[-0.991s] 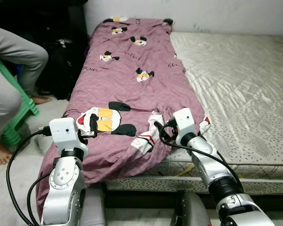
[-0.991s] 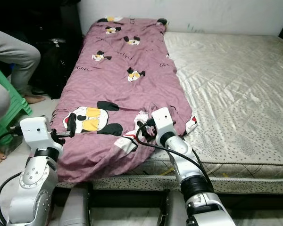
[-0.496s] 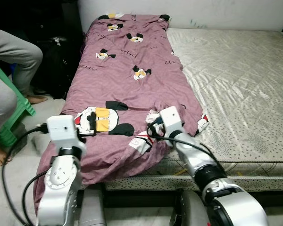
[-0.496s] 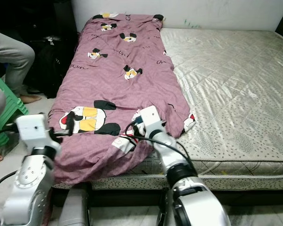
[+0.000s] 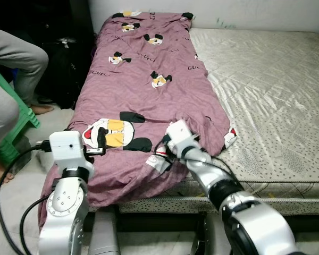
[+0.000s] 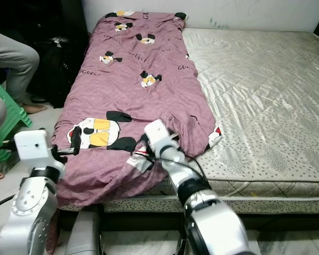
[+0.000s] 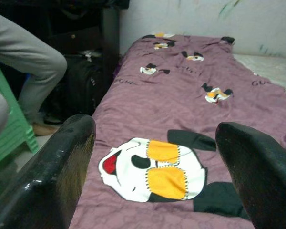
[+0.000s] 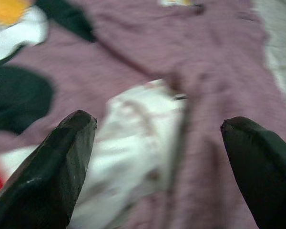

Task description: Clean up the room

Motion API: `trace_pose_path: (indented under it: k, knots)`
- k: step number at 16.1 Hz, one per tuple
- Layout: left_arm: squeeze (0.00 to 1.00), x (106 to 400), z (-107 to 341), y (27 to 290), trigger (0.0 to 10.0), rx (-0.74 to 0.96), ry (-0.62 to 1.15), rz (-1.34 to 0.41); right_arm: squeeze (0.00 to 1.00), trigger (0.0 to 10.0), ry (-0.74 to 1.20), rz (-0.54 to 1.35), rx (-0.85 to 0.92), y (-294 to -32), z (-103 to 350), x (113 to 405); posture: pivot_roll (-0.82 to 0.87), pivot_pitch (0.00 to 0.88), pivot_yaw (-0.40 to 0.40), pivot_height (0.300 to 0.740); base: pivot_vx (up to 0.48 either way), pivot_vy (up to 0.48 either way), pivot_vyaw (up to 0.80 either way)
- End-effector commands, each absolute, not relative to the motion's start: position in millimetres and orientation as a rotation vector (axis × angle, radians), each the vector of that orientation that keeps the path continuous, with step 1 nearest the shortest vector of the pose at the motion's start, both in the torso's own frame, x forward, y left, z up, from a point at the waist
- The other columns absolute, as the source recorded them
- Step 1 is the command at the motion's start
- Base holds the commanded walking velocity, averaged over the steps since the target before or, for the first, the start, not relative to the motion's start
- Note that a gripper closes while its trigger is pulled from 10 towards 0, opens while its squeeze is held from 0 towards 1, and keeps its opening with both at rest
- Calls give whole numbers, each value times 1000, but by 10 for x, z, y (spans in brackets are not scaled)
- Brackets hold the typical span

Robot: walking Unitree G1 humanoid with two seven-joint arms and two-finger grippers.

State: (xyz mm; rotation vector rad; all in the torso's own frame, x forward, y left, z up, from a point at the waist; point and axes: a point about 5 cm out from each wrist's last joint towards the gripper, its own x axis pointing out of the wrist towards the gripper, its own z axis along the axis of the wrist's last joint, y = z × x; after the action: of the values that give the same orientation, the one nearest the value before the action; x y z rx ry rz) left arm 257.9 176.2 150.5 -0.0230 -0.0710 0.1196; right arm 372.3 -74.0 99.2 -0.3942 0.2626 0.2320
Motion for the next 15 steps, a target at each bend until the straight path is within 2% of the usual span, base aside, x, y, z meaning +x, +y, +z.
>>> trace_pose_path:
  k: [1,5,7,8,9,13,14,15]
  knots:
    - [0,2554,1521,1799,10000,-12,-70,138,0,10000,253,180,-373,-776,1056,3767,218,82,-47,544,0,0,0]
    - [0,2551,1534,1789,10000,-12,-68,146,0,10000,293,140,-350,-812,999,3750,222,85,-56,544,0,0,0]
    - [0,2545,1530,1775,10000,-16,-65,145,0,10000,300,183,-420,-776,939,3713,221,85,-56,544,0,0,0]
    - [0,2545,1530,1772,10000,-16,-65,144,0,1569,308,188,-416,-763,921,3702,224,84,-56,544,0,0,0]
    - [0,2553,1546,1776,10000,-15,-68,145,0,0,324,175,-389,-748,904,3692,238,85,-58,544,0,0,0]
    - [0,2484,1551,1833,10000,-3,-63,164,0,0,350,113,-297,-781,941,3723,260,104,-67,544,0,0,0]
    - [0,2458,1540,1837,10000,-3,-58,169,0,1922,379,93,-282,-821,896,3706,263,110,-72,544,0,0,0]
    - [0,2425,1529,1842,10000,-5,-52,182,0,2431,411,67,-266,-876,833,3678,268,116,-77,544,0,0,0]
